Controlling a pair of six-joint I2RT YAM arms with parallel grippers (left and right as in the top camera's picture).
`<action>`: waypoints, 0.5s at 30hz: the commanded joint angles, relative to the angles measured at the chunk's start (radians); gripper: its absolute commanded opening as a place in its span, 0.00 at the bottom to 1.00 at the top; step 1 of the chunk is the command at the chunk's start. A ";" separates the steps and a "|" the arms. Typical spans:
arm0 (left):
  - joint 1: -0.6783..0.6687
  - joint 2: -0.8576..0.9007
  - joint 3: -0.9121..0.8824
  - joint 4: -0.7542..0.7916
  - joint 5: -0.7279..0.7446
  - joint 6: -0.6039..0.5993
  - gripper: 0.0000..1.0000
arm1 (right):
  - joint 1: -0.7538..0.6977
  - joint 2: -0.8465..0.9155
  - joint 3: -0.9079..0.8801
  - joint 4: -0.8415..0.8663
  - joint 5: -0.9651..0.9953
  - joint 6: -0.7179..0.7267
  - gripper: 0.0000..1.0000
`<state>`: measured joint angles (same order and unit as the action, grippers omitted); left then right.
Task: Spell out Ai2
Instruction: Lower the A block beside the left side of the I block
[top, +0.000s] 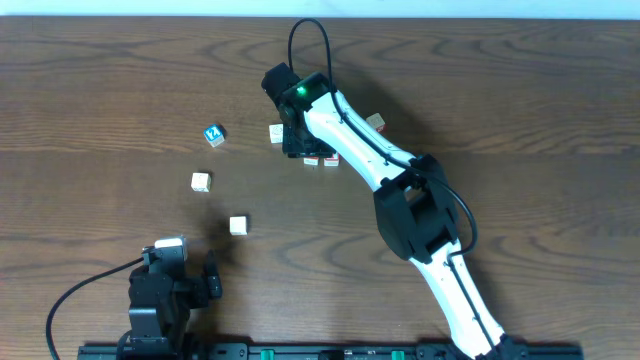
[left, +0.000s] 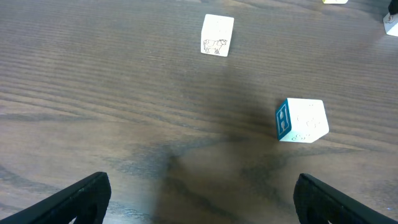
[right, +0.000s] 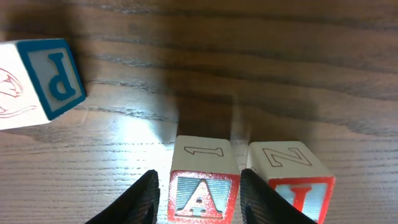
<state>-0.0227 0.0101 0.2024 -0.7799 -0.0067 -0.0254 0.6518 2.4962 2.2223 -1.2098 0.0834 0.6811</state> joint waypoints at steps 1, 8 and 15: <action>-0.003 -0.006 -0.023 -0.033 -0.007 0.004 0.95 | -0.004 0.010 -0.006 0.013 0.017 -0.031 0.43; -0.003 -0.006 -0.023 -0.033 -0.007 0.004 0.95 | -0.005 0.010 -0.006 0.047 0.018 -0.051 0.45; -0.003 -0.006 -0.023 -0.033 -0.007 0.003 0.95 | -0.006 0.010 -0.006 0.079 0.027 -0.055 0.45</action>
<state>-0.0227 0.0101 0.2024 -0.7799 -0.0067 -0.0254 0.6518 2.4962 2.2223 -1.1374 0.0856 0.6418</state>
